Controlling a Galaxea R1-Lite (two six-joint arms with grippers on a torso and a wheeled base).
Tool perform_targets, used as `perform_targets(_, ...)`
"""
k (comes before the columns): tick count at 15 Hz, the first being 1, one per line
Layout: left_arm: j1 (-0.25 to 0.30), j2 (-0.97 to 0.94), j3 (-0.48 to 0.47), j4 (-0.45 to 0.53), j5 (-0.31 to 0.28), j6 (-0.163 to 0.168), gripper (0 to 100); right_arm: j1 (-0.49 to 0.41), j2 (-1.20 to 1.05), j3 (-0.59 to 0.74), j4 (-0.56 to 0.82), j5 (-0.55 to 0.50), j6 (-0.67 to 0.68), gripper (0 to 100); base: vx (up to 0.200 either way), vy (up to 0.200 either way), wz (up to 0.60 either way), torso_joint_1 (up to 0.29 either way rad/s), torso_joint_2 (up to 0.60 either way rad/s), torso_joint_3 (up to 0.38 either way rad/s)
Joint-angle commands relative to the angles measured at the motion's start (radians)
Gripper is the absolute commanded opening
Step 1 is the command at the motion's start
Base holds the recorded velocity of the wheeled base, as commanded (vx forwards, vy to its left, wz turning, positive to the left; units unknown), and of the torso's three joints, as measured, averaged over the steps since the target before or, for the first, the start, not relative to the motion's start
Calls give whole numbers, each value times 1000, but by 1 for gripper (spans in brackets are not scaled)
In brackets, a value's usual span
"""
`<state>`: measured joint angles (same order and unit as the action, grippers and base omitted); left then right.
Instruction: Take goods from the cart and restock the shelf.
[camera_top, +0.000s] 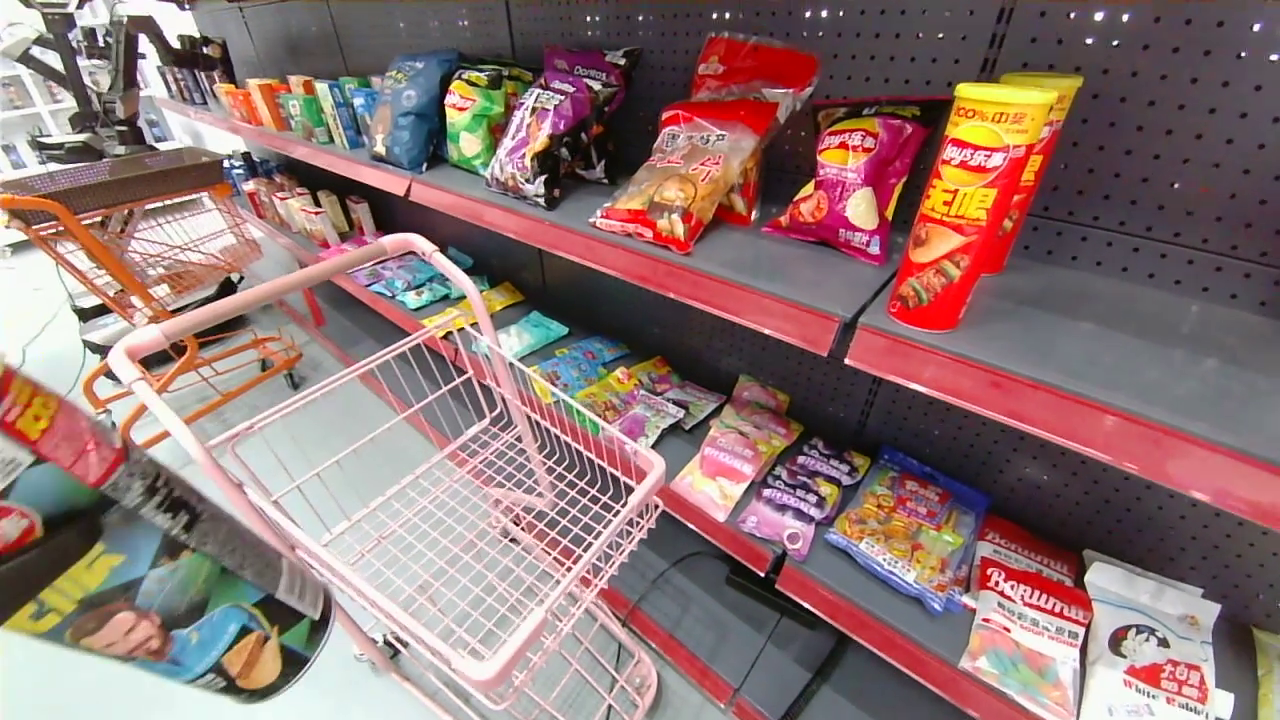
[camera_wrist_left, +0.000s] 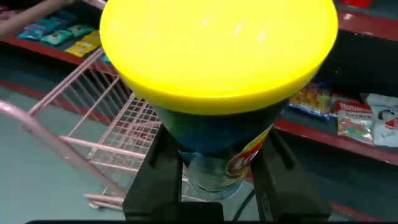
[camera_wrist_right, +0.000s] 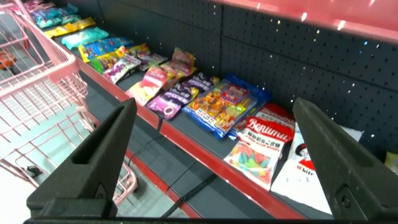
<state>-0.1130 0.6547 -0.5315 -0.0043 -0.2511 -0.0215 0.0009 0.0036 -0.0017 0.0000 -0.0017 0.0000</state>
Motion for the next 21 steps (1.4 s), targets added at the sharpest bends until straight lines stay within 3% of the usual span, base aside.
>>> perform_targets(1, 45, -184, 11, 36, 24, 0, 0, 1, -1, 0, 0, 0, 0, 100, 0, 0, 0, 193, -535, -349)
perform_targets(7, 45, -217, 13, 38, 101, 0, 0, 1, -1, 0, 0, 0, 0, 100, 0, 0, 0, 230, -581, -353)
perform_targets(10, 45, -221, 13, 40, 104, 0, 0, 1, -1, 0, 0, 0, 0, 100, 0, 0, 0, 196, -479, -289)
perform_targets(12, 47, -247, 18, 44, 139, 20, 0, 1, -1, 0, 0, 0, 2, 100, 0, 0, 0, 164, -405, -224)
perform_targets(14, 42, -280, 36, 63, 138, 37, 0, 1, -1, 0, 0, 0, 0, 100, 0, 0, -600, 80, -190, -102)
perform_targets(21, 45, -306, 71, 63, 153, 49, 0, 1, -1, 0, 0, 0, 2, 100, 0, 0, -600, 15, -10, -7)
